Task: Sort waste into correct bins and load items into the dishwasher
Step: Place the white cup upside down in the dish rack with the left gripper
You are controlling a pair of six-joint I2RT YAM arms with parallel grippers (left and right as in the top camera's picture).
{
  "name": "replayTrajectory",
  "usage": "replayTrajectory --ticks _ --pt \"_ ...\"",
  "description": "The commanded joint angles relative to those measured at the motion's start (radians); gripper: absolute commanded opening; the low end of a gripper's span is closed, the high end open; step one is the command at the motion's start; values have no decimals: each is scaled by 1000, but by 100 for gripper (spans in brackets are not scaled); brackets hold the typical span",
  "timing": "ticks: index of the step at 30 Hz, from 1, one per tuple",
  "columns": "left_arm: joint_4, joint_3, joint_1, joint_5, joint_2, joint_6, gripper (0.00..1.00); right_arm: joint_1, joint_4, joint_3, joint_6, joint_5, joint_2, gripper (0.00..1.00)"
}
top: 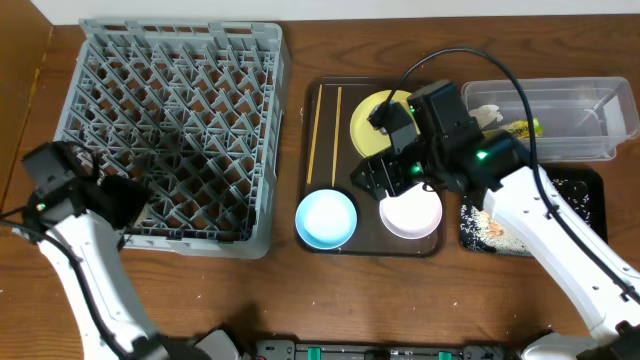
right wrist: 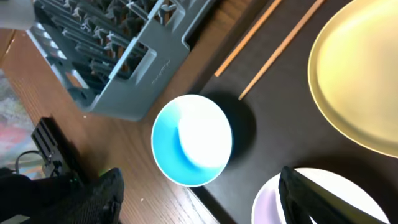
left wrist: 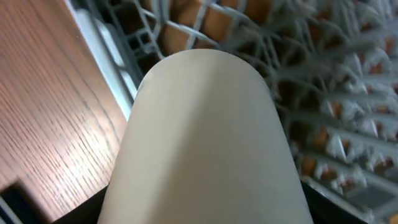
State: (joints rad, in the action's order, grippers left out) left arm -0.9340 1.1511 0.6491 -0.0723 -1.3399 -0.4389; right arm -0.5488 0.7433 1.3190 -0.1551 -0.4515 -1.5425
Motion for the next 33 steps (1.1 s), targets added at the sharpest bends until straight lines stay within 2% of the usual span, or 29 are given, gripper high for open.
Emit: replayTrajectory --ticks 1,6,8,11,19,21,25,27,28,29,33 --pt "34 18 61 1 -49 -32 62 -16 2 8 15 10 16 78" --pt "99 18 110 -82 -117 -39 64 -24 2 8 15 10 16 78" --pt "114 18 122 -122 -142 -48 70 -25 2 8 15 10 16 78" --pt "114 18 148 -172 -171 -84 72 -31 5 8 15 10 16 78" --pt "102 37 214 -322 -163 -108 96 -35 9 8 16 10 16 78" --pt "73 62 210 -326 -145 -80 97 -35 5 8 24 10 16 79" --pt "21 104 162 -337 -73 20 97 -35 -23 8 29 23 16 82" --pt "-2 108 108 -344 -19 68 97 -35 -29 8 17 69 14 77" --pt "-12 108 58 -344 20 99 96 -38 -28 8 -2 126 9 70" --pt "-15 108 20 -344 43 114 96 -42 -22 9 -5 166 1 69" --pt "-19 108 -189 -346 145 193 96 -53 7 31 -24 251 -39 71"
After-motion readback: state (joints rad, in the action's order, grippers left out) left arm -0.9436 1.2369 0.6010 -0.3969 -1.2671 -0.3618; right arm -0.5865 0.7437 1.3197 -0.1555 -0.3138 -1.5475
